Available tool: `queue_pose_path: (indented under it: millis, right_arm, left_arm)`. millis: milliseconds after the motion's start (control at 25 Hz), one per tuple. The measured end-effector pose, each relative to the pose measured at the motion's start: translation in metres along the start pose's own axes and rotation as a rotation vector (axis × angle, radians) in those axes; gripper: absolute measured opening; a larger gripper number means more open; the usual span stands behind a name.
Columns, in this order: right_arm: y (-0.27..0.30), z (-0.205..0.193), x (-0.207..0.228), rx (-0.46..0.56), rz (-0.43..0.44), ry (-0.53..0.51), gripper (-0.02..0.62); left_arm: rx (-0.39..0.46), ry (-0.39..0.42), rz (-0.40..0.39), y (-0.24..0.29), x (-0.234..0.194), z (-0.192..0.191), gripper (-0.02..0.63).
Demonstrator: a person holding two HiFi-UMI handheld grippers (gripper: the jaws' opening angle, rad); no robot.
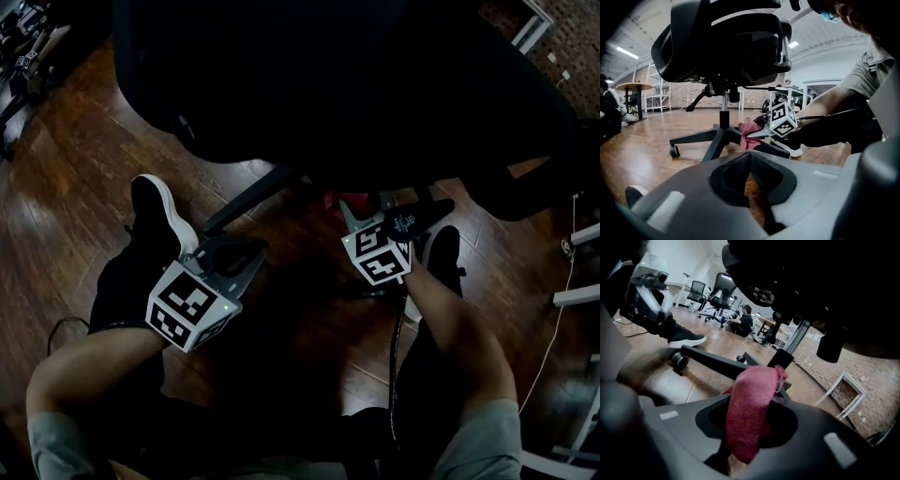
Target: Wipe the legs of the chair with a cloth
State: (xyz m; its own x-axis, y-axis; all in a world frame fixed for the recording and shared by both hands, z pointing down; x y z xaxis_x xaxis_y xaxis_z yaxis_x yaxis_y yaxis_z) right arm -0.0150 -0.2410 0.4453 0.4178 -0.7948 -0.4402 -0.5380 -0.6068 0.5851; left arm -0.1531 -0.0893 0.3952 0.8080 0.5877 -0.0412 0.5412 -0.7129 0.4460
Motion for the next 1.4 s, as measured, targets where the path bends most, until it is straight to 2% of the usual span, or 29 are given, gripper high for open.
queue_pose_path:
  millis: [240,400,440,520,640,720,840,920,1040,1240,1400]
  right_arm:
    - [-0.060,-0.052,-0.052,-0.087,0.199,-0.024,0.120]
    - [-0.077,-0.067,-0.062,-0.143,0.347,0.021,0.120]
    - [-0.077,-0.067,-0.059,-0.148,0.361,0.036,0.120]
    - [-0.070,-0.058,-0.040,-0.111,0.292,0.063,0.121]
    - [-0.049,-0.033,0.006,0.009,0.058,0.114,0.123]
    - [-0.034,-0.015,0.032,0.083,-0.064,0.165,0.123]
    - [-0.016,-0.004,0.049,0.138,-0.135,0.212,0.124]
    - [-0.008,-0.007,0.047,0.136,-0.124,0.226,0.126]
    - [-0.008,-0.021,0.035,0.094,-0.061,0.244,0.123]
    - [-0.045,-0.064,0.004,-0.046,0.118,0.299,0.121]
    - [-0.078,-0.105,-0.022,-0.174,0.237,0.293,0.118]
  left_arm:
    - [0.042,0.031,0.004,-0.007,0.005,0.021,-0.023]
    - [0.041,0.066,0.022,-0.008,0.012,0.029,-0.024]
    - [0.039,0.074,0.024,-0.007,0.015,0.030,-0.025]
    - [0.048,0.053,0.020,-0.003,0.019,0.033,-0.025]
    - [0.089,-0.041,0.037,0.013,0.018,0.040,-0.026]
    - [0.106,-0.104,0.060,0.026,0.014,0.037,-0.028]
    - [0.084,-0.133,0.072,0.040,0.012,0.023,-0.029]
    - [0.060,-0.133,0.080,0.048,0.012,0.014,-0.029]
    - [0.040,-0.147,0.073,0.061,0.016,0.009,-0.029]
    - [0.021,-0.155,0.026,0.071,0.040,0.014,-0.029]
    - [0.061,-0.131,-0.008,0.074,0.062,0.034,-0.029]
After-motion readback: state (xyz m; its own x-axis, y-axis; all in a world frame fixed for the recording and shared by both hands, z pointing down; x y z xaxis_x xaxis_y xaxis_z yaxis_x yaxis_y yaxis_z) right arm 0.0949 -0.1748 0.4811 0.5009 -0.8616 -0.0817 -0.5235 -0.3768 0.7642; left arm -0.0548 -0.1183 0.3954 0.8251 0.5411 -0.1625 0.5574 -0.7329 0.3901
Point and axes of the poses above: the fingertips, and each gripper's own axes: y forward along the fingers, x to its right, z out of its top, the point moved 3 cm from there along -y, backward along the fingers, and after that the axes turned 3 degrees about z, right-handed, at the moved point
